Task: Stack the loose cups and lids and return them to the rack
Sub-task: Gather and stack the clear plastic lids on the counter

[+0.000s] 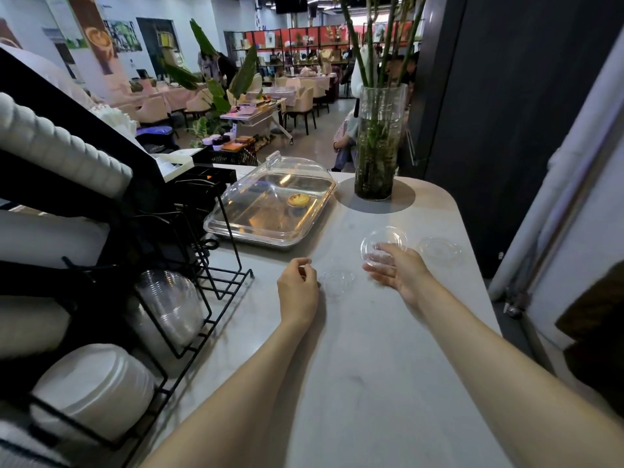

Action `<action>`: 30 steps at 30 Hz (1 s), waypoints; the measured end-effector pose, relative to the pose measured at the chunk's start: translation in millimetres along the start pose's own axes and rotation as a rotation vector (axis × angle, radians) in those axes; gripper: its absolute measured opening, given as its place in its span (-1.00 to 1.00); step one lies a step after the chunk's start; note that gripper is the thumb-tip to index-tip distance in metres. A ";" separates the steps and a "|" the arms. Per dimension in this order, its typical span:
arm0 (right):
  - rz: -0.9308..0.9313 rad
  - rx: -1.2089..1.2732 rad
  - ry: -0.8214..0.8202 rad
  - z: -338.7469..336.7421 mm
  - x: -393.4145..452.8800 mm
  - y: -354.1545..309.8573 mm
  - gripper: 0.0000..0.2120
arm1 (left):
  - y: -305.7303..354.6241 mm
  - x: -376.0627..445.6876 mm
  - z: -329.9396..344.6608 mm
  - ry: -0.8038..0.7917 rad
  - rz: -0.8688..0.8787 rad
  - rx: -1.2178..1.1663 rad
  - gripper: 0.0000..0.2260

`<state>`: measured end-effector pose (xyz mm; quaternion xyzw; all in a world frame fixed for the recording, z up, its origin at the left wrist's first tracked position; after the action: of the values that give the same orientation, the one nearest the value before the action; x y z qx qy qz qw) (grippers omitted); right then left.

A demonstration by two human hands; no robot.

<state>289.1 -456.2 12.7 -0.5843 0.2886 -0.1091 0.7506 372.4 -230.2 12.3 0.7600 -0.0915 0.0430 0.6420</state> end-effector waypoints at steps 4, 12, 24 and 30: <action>-0.023 -0.200 -0.024 -2.2 -5.3 4.0 -0.91 | -0.8 0.3 1.4 -0.031 0.003 -0.004 -0.78; -0.165 -0.525 -0.160 8.6 -11.1 1.0 -0.79 | 2.1 -2.7 7.4 -0.132 0.059 -0.029 -0.80; -0.341 -0.872 -0.080 30.6 -10.9 -2.7 -0.55 | 6.9 -5.2 7.8 -0.174 0.051 -0.137 -0.86; -0.403 -0.965 -0.053 34.3 -12.8 -3.5 -0.49 | 10.0 -7.0 6.8 -0.188 0.107 -0.051 -0.77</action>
<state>298.5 -422.9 25.1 -0.9101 0.1689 -0.0910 0.3672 363.3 -237.9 19.5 0.7381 -0.1929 0.0032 0.6465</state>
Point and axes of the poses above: each hand's wrist, its own x-axis towards the middle knuckle, its own z-axis out of the palm, y = z × x, the point moved 8 cm from there along x, towards the middle knuckle, and after that the axes turned 6 degrees about -x, right-handed, at the moved point
